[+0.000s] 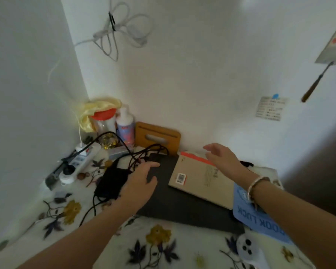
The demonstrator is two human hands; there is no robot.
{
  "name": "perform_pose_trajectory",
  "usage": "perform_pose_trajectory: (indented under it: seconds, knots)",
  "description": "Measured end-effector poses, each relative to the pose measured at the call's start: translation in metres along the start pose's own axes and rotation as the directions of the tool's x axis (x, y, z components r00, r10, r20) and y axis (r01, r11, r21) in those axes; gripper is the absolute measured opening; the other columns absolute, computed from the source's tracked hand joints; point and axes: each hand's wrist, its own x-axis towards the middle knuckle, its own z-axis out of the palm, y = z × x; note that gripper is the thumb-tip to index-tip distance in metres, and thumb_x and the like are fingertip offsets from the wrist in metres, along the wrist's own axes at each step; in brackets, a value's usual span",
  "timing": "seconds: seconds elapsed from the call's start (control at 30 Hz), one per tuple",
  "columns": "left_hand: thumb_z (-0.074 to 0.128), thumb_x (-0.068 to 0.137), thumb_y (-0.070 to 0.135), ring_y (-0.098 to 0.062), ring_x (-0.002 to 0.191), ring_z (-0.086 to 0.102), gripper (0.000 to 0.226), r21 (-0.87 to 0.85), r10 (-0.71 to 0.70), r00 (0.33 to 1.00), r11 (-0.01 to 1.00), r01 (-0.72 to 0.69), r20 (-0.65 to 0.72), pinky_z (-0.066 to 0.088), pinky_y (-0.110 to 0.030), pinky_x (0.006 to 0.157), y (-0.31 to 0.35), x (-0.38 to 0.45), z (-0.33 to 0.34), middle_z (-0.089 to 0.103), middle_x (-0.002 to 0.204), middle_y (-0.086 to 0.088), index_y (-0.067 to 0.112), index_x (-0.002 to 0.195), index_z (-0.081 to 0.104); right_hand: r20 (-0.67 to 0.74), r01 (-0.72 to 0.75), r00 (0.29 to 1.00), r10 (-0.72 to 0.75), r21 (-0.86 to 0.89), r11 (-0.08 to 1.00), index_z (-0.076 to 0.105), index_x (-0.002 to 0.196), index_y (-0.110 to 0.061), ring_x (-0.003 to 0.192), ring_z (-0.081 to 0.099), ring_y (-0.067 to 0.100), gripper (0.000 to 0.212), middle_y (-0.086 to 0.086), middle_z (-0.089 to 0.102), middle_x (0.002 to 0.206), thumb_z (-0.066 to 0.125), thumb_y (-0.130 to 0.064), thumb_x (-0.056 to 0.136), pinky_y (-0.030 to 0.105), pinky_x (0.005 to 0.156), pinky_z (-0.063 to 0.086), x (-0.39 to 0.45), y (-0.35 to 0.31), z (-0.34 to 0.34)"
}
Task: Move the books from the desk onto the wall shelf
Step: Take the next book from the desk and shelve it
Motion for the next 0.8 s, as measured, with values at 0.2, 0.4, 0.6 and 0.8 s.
perform_pose_trajectory:
  seconds: [0.2, 0.4, 0.6, 0.8]
  knots:
    - [0.05, 0.095, 0.015, -0.011, 0.136, 0.032, 0.047, 0.139, -0.063, 0.962, 0.99, 0.027, 0.267, 0.028, -0.028, 0.113, -0.026, 0.002, 0.053, 0.035, 0.147, 0.008, 0.031, 0.138, 0.04, 0.226, 0.004, 0.969, 0.102, -0.426, 0.905, 0.034, 0.142, -0.023, 0.12, 0.052, 0.02, 0.071, 0.002, 0.048, 0.138, 0.064, -0.042, 0.081, 0.037, 0.099, 0.047, 0.004, 0.081, 0.015]
    - [0.051, 0.094, 0.013, -0.012, 0.142, 0.024, 0.053, 0.142, -0.113, 0.926, 0.988, 0.065, 0.361, 0.025, -0.029, 0.116, -0.036, 0.011, 0.075, 0.029, 0.152, 0.009, 0.029, 0.143, 0.034, 0.391, 0.279, 0.918, 0.066, -0.754, 0.594, 0.005, 0.152, -0.021, 0.137, 0.032, 0.03, 0.096, 0.009, 0.025, 0.152, 0.066, -0.038, 0.08, 0.047, 0.112, 0.03, 0.001, 0.106, 0.051]
    - [0.051, 0.094, 0.014, -0.012, 0.142, 0.024, 0.055, 0.158, -0.114, 0.926, 0.986, 0.059, 0.36, 0.024, -0.028, 0.116, -0.036, 0.023, 0.075, 0.027, 0.153, 0.007, 0.028, 0.144, 0.033, 0.315, 0.308, 0.946, -0.081, -0.788, 0.533, 0.014, 0.149, -0.01, 0.129, 0.039, 0.029, 0.087, 0.013, 0.033, 0.146, 0.064, -0.018, 0.079, 0.036, 0.111, 0.033, -0.001, 0.113, 0.061]
    - [0.051, 0.094, 0.017, -0.015, 0.146, 0.013, 0.061, 0.263, -0.077, 0.933, 0.965, -0.019, 0.351, 0.013, -0.038, 0.12, -0.029, 0.023, 0.071, 0.017, 0.158, 0.007, 0.032, 0.147, 0.024, 0.211, 0.245, 0.969, -0.127, -0.764, 0.596, 0.033, 0.139, -0.013, 0.121, 0.048, 0.024, 0.059, 0.007, 0.048, 0.137, 0.056, -0.013, 0.085, 0.033, 0.106, 0.037, -0.004, 0.107, 0.061]
